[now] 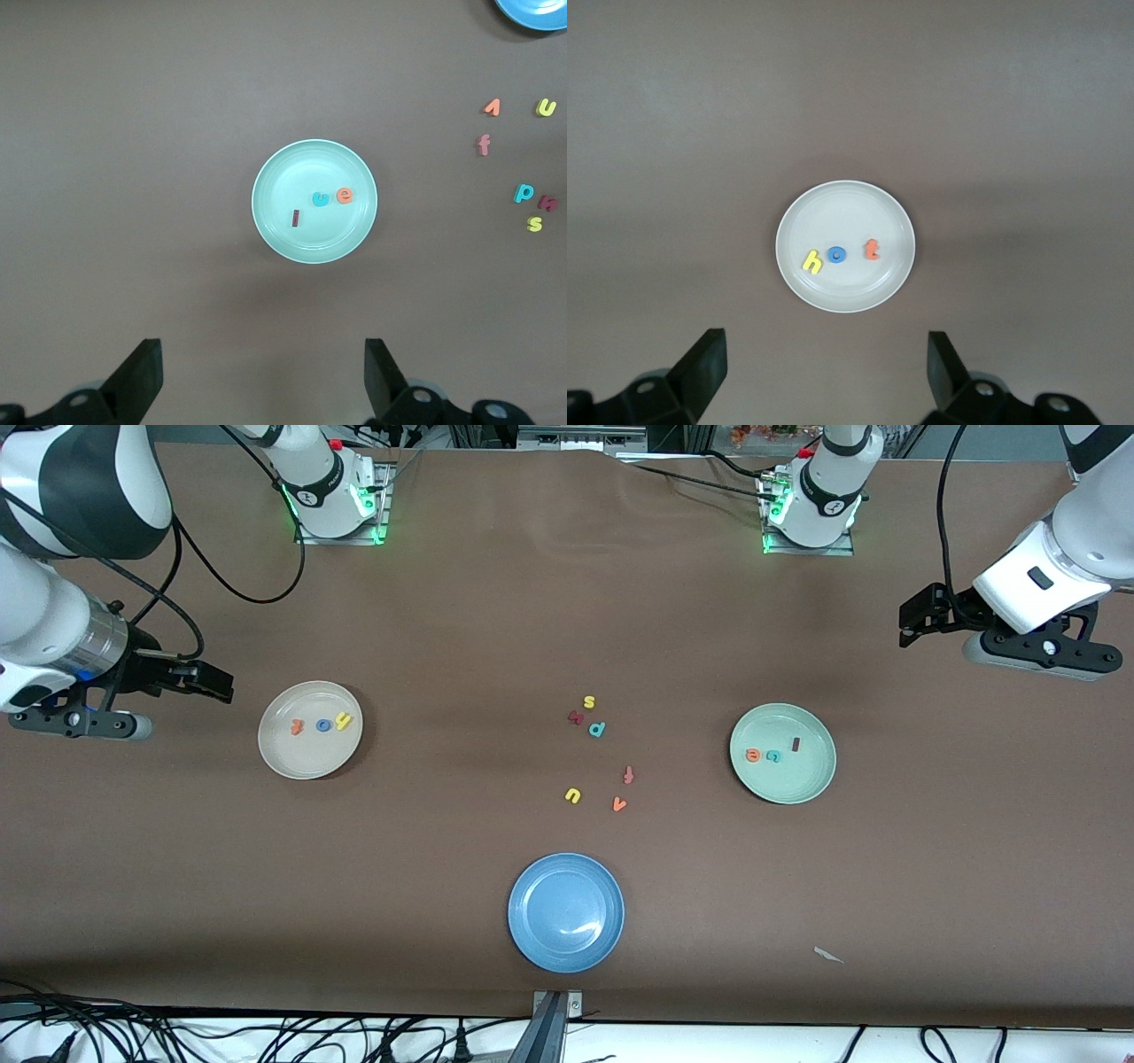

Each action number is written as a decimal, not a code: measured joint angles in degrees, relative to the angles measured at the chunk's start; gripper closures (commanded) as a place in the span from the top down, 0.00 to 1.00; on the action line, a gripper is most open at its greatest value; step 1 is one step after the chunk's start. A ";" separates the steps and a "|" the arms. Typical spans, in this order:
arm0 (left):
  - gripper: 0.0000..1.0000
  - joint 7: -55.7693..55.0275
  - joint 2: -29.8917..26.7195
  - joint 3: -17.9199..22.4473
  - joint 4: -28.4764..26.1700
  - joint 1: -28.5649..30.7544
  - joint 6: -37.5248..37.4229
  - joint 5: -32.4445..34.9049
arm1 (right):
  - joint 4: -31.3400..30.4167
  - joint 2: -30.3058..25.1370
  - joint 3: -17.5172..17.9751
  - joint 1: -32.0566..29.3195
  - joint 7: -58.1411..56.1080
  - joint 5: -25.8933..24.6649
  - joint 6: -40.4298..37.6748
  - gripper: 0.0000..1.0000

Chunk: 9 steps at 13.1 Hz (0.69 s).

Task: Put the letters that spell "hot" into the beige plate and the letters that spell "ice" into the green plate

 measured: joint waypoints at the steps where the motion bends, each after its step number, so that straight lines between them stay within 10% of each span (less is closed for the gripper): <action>1: 1.00 0.00 0.00 0.00 0.01 0.00 -0.03 0.00 | -0.81 -0.68 0.00 0.00 -0.02 0.00 0.53 1.00; 9: 1.00 0.00 -0.14 0.13 0.16 0.02 -0.58 0.00 | -3.83 -2.91 0.01 -0.01 -0.06 0.00 1.92 1.00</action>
